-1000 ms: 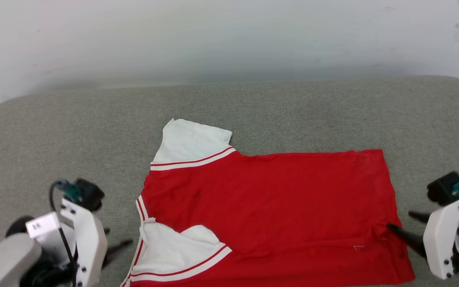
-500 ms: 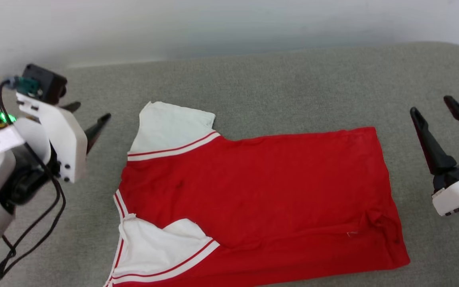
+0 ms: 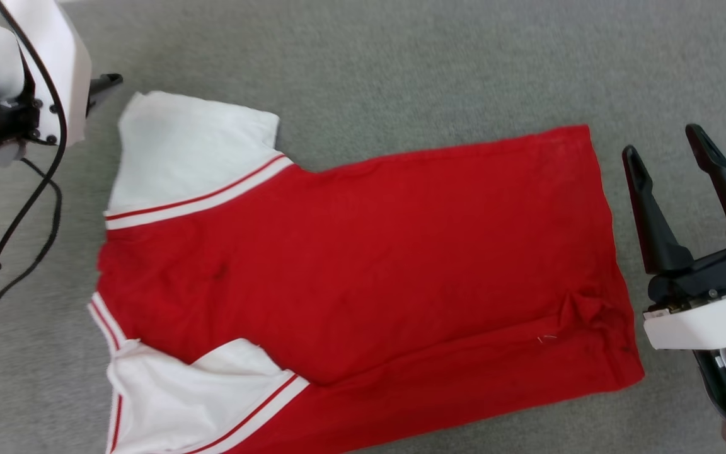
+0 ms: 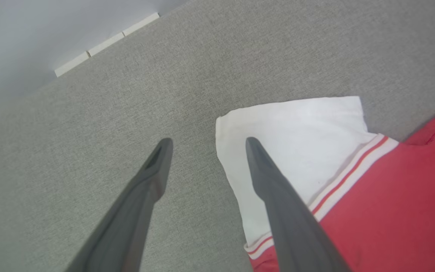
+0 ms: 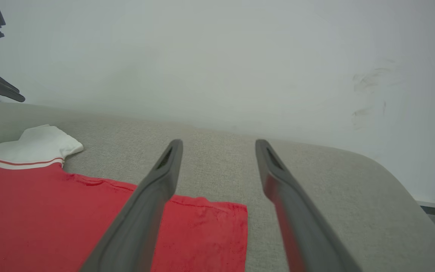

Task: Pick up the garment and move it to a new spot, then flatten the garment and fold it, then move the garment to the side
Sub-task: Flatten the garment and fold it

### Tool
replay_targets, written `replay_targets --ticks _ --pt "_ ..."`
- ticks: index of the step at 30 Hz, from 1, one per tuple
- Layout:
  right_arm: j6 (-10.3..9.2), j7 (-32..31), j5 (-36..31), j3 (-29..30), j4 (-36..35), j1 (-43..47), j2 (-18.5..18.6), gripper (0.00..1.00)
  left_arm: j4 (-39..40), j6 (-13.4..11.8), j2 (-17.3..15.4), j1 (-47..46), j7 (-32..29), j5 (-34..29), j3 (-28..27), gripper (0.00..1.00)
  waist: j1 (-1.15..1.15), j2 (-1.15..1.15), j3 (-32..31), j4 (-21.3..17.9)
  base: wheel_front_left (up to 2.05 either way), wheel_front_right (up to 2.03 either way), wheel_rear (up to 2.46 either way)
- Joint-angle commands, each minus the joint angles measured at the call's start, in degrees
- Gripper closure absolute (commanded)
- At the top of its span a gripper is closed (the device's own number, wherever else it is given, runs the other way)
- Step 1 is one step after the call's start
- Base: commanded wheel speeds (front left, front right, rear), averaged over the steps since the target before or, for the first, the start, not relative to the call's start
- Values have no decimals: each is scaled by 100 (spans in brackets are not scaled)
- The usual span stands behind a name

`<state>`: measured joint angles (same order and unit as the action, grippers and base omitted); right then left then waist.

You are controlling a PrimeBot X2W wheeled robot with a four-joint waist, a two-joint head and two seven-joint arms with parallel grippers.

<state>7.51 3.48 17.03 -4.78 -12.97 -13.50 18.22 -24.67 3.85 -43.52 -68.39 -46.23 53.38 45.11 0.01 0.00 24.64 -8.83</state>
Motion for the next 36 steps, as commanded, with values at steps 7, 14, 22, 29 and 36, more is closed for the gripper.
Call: replay_targets --ticks 7,14,22,29,36 --pt "-4 83 -32 -104 83 -249 -145 0 -534 37 89 -225 -528 55 169 0 -1 0 710 -463 0 0 0" --pt "-4 196 -19 -157 297 -470 -45 0 -860 155 57 147 -943 57 542 100 -1 0 737 -534 0 0 0" --pt "-4 -245 -143 -59 201 -1166 563 0 -587 312 61 -55 -595 -96 649 100 -1 0 340 -292 0 0 0" --pt "-4 -2371 457 -892 582 -2191 1641 0 -183 350 311 -98 -146 -101 921 100 -1 0 38 113 0 0 0" --pt "-4 -4822 1841 -2102 1354 -3107 2543 0 362 352 410 -283 211 -25 1331 100 -1 0 29 507 0 0 0"
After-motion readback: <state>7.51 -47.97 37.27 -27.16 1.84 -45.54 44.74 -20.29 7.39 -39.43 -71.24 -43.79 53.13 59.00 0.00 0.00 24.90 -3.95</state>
